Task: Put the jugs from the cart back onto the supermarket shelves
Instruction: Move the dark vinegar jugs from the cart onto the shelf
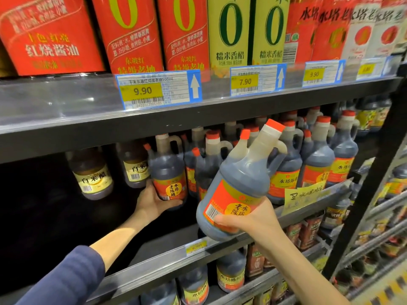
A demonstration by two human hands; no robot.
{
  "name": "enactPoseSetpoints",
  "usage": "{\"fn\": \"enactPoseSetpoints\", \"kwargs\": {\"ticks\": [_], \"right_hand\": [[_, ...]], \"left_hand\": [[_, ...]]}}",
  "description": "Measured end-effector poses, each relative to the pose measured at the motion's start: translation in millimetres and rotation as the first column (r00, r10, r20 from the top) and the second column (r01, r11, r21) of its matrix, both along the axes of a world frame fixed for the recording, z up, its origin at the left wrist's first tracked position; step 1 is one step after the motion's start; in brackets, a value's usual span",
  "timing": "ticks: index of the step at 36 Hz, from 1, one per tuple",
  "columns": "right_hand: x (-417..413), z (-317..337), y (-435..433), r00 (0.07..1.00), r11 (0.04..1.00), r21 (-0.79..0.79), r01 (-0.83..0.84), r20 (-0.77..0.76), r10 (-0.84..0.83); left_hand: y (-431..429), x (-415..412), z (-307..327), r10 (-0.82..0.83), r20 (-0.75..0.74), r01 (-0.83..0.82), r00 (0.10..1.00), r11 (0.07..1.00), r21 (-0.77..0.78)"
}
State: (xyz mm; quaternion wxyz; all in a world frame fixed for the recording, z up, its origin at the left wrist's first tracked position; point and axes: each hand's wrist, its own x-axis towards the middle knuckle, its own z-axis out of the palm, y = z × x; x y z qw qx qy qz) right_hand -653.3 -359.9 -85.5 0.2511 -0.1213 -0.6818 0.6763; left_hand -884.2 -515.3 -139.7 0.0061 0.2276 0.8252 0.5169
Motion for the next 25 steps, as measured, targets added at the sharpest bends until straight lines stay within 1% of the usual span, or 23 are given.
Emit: {"fn": "enactPoseSetpoints", "kwargs": {"ticks": [2, 5, 9, 15, 19, 22, 24, 25], "right_hand": [[0.1, 0.1, -0.3, 1.000, 1.000, 0.000, -0.002, 0.004, 0.002], [0.3, 0.2, -0.9, 1.000, 1.000, -0.004, -0.014, 0.007, 0.014], [1.0, -3.2, -1.1, 1.000, 1.000, 0.002, 0.000, 0.009, 0.000], [1.3, -4.3, -3.6, 1.000, 1.000, 0.014, 0.013, 0.019, -0.013], [2.8, -4.6, -5.5, 0.999, 0.999, 0.026, 0.025, 0.024, -0.026], [3.4, -4.9, -7.0, 0.999, 0.998, 0.049, 0.040, 0.027, -0.041], [3.8, -4.5, -9.7, 0.998, 0.997, 0.066, 0.050, 0.026, -0.052], [4.1, -4.0, -11.2, 0.998, 0.996, 0.075, 0.052, 0.027, -0.054]], "left_hand": [[1.5, 1.9, 0.4, 0.027, -0.027, -0.027, 0.999, 1.000, -0.002], [1.3, 0.4, -0.1, 0.031, -0.031, -0.031, 0.999, 0.999, -0.012], [-3.0, -5.5, 0.8, -0.028, 0.045, 0.028, 0.999, 1.000, 0.011], [-4.0, -5.5, 2.2, -0.070, 0.049, 0.068, 0.996, 0.997, 0.039], [-5.9, -3.3, 5.5, -0.103, 0.038, 0.104, 0.994, 0.994, -0.025], [-8.9, 3.0, 13.6, -0.150, 0.088, 0.154, 0.985, 0.987, -0.038], [-13.0, 12.0, 21.0, -0.135, 0.118, 0.137, 0.984, 0.991, -0.011], [-15.3, 19.5, 25.2, -0.101, 0.120, 0.101, 0.988, 0.995, 0.011]]}}
